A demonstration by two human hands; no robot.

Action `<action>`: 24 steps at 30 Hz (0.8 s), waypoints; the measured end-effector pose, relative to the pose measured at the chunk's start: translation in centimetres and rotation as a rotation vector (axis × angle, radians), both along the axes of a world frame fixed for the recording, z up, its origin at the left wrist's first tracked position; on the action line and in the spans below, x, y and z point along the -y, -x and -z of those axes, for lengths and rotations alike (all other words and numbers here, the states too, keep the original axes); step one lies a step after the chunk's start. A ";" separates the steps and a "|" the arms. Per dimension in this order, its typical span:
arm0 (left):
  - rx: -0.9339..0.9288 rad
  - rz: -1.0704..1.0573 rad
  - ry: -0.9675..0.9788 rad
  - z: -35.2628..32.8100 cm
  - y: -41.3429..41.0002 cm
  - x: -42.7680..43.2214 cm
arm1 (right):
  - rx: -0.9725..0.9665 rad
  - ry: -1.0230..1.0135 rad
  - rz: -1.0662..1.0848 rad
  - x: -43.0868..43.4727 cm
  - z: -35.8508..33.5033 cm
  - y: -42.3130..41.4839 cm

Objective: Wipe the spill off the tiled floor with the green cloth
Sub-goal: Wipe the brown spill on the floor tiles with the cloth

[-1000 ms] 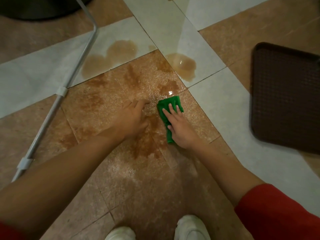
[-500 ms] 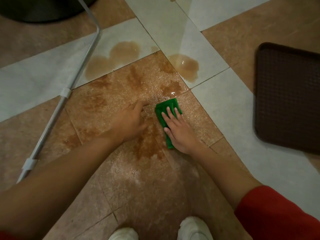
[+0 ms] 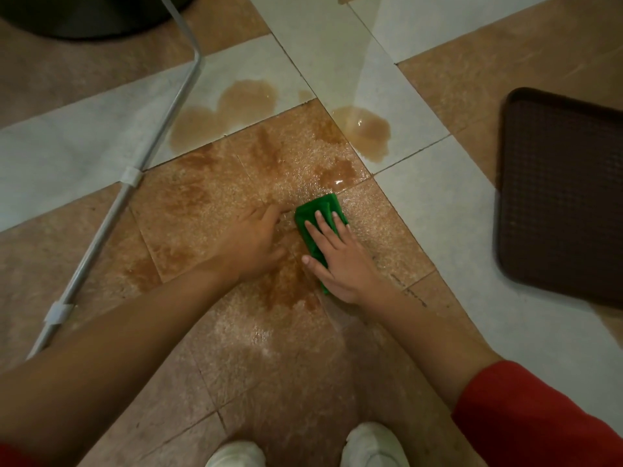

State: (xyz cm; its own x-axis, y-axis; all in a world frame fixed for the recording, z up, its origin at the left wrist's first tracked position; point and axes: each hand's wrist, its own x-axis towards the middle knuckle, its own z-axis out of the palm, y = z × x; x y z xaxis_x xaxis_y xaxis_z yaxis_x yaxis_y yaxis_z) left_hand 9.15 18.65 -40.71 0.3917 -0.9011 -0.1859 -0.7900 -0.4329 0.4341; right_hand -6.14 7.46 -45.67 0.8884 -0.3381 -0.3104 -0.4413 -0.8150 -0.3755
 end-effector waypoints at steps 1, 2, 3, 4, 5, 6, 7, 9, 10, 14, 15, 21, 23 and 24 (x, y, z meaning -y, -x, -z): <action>0.006 0.000 -0.008 0.0 0.0 0.1 | -0.004 -0.005 0.005 0.0 -0.1 -0.4; 0.014 0.002 -0.013 0.0 0.0 0.1 | -0.006 -0.004 -0.002 -0.1 -0.2 -0.7; 0.020 0.002 -0.015 0.1 0.0 0.2 | -0.006 -0.002 -0.018 -0.2 -0.3 -0.8; 0.021 0.004 -0.014 0.0 0.0 0.3 | -0.002 0.000 -0.046 -0.3 -0.3 -0.6; 0.017 0.002 -0.014 0.0 0.0 0.4 | 0.003 0.002 -0.090 -0.3 -0.3 -0.1; 0.012 0.000 -0.011 0.0 0.0 0.4 | 0.008 0.008 -0.140 -0.4 -0.3 0.6; 0.007 -0.003 -0.006 0.0 -0.1 0.2 | 0.012 0.015 -0.186 -0.3 -0.2 1.1; -0.008 -0.018 -0.003 0.2 -0.3 -0.2 | 0.011 0.015 -0.196 -0.1 0.0 1.7; -0.009 -0.032 -0.001 0.3 -0.6 -0.5 | 0.008 0.012 -0.164 0.0 0.0 1.4; 0.012 -0.065 -0.028 0.3 -1.3 -1.1 | -0.019 -0.027 0.013 -0.6 -0.3 -1.4; 0.010 -0.072 -0.023 0.2 -1.4 -1.0 | -0.022 -0.030 0.008 -0.8 -0.4 -1.8; -0.030 -0.054 0.000 -0.1 -1.0 -0.5 | -0.013 0.014 -0.262 -1.5 0.0 1.5; -0.026 -0.049 -0.011 0.0 -1.0 -0.6 | -0.010 0.017 -0.246 -1.1 0.2 2.2; -0.022 -0.047 -0.019 0.1 -1.0 -0.7 | -0.005 0.015 -0.224 -0.9 0.3 2.1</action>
